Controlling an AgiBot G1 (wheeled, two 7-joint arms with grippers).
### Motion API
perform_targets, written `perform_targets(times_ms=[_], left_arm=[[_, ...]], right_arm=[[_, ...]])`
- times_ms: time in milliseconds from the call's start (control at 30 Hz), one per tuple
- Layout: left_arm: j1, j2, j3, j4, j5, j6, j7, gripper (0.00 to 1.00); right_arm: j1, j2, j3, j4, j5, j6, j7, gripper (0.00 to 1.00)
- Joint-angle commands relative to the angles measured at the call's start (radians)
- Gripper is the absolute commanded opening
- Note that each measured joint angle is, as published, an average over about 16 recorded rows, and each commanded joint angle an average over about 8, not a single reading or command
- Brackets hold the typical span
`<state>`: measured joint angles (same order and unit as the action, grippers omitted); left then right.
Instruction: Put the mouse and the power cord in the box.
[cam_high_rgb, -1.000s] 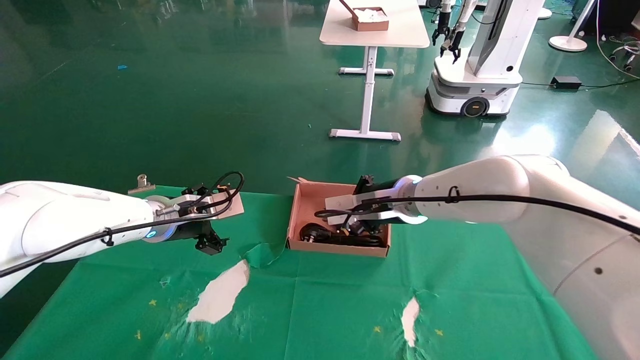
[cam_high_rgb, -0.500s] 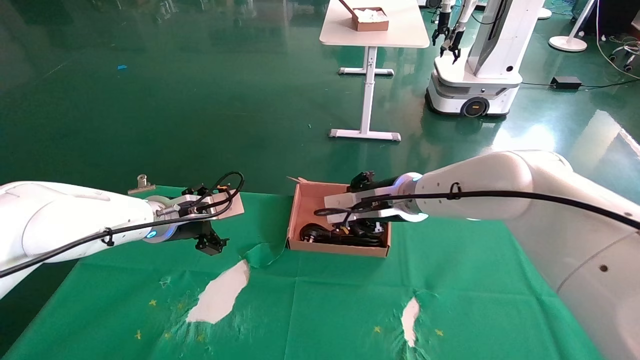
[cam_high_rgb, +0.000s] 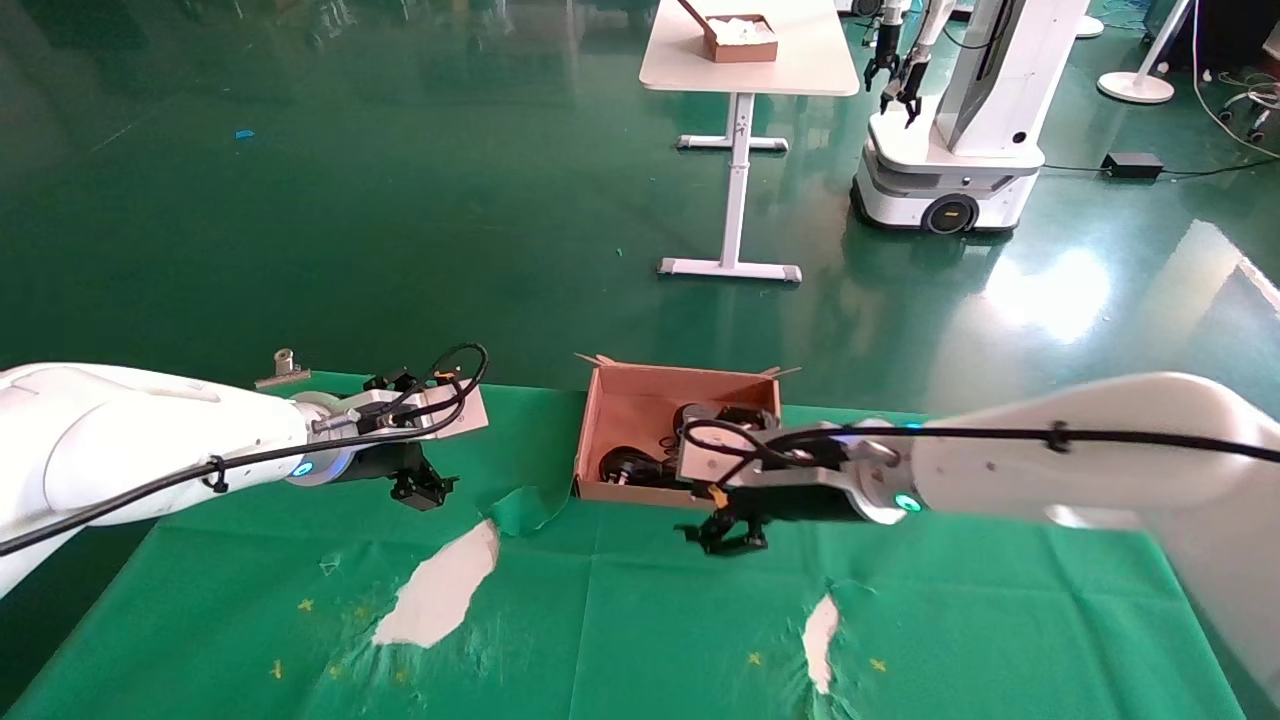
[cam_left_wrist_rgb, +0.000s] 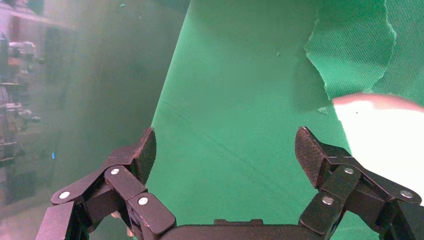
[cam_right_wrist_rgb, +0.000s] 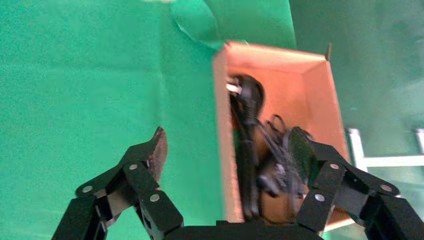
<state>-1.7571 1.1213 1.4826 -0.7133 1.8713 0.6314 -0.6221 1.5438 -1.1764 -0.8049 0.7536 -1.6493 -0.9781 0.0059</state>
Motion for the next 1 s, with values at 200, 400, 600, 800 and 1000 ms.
perform_targets(times_ms=[200, 400, 600, 800, 1000], left_arm=[[0.0, 0.0, 0.0, 0.0, 0.0, 0.0, 0.0, 1.0], [0.009, -0.007, -0.016, -0.008, -0.015, 0.011, 0.006, 1.0], [0.065, -0.048, -0.114, -0.054, -0.108, 0.081, 0.041, 1.0], [0.134, -0.1, -0.235, -0.111, -0.223, 0.168, 0.085, 1.0], [0.202, -0.151, -0.355, -0.168, -0.337, 0.255, 0.128, 1.0]], right_arm=[[-0.074, 0.089, 0.083, 0.084, 0.145, -0.082, 0.029, 1.0], [-0.138, 0.166, 0.154, 0.156, 0.27, -0.152, 0.053, 1.0], [-0.202, 0.243, 0.226, 0.228, 0.395, -0.223, 0.078, 1.0], [-0.266, 0.32, 0.297, 0.3, 0.52, -0.293, 0.103, 1.0], [-0.329, 0.396, 0.368, 0.372, 0.644, -0.363, 0.127, 1.0]])
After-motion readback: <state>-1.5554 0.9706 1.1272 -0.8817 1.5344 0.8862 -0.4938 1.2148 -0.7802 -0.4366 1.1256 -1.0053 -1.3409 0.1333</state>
